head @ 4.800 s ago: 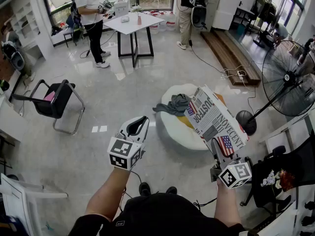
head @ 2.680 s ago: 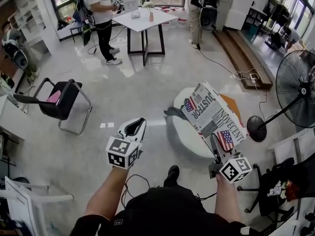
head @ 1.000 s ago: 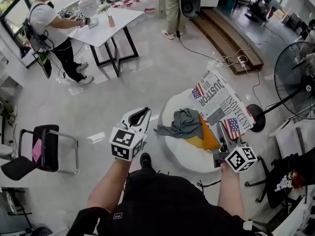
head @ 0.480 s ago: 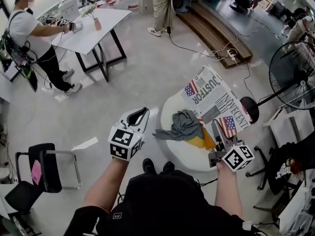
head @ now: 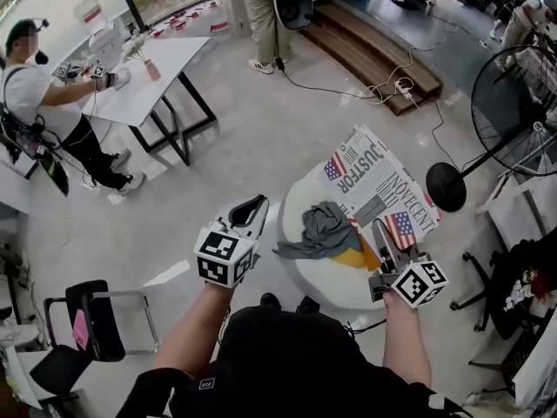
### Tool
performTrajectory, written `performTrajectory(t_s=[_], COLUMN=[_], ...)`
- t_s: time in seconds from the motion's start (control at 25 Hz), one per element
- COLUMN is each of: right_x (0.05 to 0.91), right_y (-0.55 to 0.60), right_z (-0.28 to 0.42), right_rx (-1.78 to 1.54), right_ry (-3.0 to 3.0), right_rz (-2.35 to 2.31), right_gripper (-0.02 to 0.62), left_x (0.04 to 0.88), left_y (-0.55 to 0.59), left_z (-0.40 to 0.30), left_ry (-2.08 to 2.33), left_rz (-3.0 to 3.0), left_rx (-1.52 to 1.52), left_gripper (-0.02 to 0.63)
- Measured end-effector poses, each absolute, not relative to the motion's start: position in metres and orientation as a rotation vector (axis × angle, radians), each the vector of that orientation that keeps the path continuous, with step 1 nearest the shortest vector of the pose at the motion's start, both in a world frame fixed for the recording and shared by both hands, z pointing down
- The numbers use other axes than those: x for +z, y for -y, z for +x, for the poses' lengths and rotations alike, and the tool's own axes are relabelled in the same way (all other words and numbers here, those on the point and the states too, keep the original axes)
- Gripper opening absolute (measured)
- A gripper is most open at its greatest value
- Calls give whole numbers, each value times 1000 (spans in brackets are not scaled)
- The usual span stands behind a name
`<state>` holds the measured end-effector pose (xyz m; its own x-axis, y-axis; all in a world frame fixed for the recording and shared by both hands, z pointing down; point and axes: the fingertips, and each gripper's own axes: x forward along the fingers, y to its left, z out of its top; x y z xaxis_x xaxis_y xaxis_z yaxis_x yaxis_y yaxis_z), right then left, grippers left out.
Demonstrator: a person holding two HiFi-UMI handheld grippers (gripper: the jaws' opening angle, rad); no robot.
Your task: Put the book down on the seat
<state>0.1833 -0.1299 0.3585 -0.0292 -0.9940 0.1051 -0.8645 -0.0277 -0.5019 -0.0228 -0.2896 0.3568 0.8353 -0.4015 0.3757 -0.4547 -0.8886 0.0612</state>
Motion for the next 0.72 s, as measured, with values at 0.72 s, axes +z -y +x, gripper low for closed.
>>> performTrajectory(t_s=[0.72], right_x=[428], right_y=[180], right_z=[219], right_rx=[-800], right_ry=[-1514], right_rz=[-2248], right_gripper=[169], left_x=[424], left_y=[405], left_z=[56], left_ry=[233], left_rz=[2923], left_rx=[640], left_gripper=[20])
